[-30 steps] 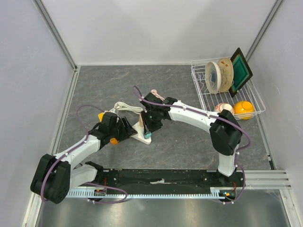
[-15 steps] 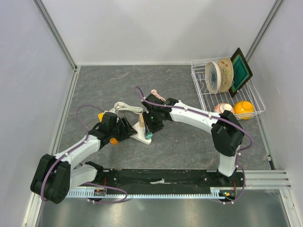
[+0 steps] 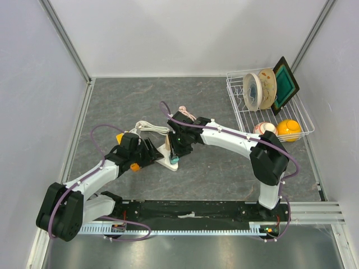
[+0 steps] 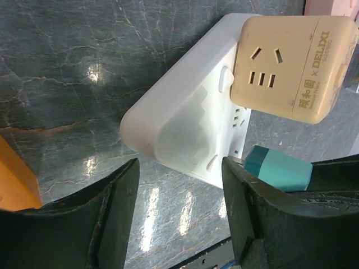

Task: Insert the plug

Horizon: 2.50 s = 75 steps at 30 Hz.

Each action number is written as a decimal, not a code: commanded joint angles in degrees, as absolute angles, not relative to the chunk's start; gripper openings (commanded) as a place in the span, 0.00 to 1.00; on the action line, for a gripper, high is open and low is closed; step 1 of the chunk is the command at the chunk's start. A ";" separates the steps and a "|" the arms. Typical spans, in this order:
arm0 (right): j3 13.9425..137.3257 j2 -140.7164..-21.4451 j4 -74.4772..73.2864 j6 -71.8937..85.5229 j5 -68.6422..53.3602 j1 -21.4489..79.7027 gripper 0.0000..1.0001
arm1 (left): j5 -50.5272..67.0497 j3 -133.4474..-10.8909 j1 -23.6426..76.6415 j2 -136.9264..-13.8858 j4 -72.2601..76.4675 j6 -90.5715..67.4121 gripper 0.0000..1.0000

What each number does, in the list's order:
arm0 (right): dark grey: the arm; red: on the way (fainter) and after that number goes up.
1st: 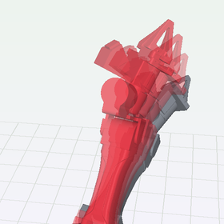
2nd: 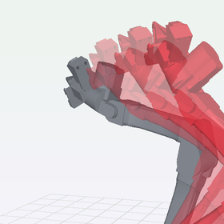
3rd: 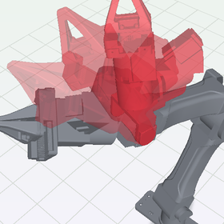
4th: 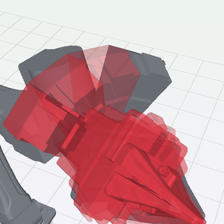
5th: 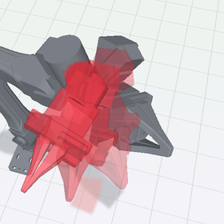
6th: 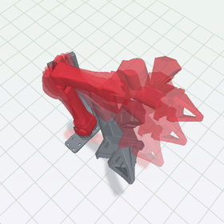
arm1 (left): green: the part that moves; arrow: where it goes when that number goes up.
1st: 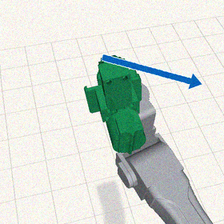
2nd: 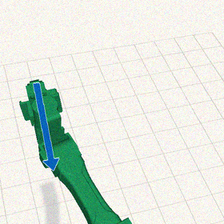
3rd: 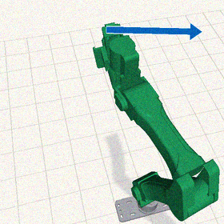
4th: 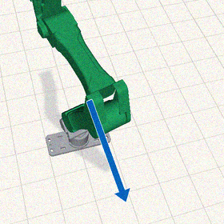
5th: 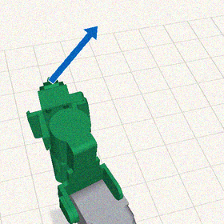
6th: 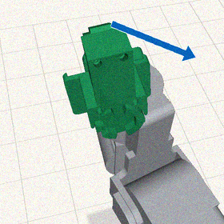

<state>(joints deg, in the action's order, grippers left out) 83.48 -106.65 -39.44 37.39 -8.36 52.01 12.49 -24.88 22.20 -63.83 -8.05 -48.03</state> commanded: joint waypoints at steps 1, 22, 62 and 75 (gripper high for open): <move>82.36 -105.56 -38.14 39.02 -6.15 52.29 0.00 | 11.87 -25.57 21.97 -63.11 -7.37 -49.05 0.68; 83.05 -106.70 -41.83 38.41 -3.26 52.29 0.00 | 14.49 -30.06 20.57 -70.84 -5.71 -47.28 0.72; 64.08 -110.13 -32.44 34.28 -1.67 52.47 0.00 | 20.83 -20.30 28.30 -77.52 11.87 -66.18 0.27; 64.68 -108.81 -32.08 35.07 -0.27 53.00 0.07 | 19.78 -21.79 28.30 -76.38 8.71 -64.43 0.31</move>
<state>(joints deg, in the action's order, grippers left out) 68.45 -100.49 -29.23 36.27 -0.56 51.20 15.22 -21.54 25.87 -76.18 13.08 -64.99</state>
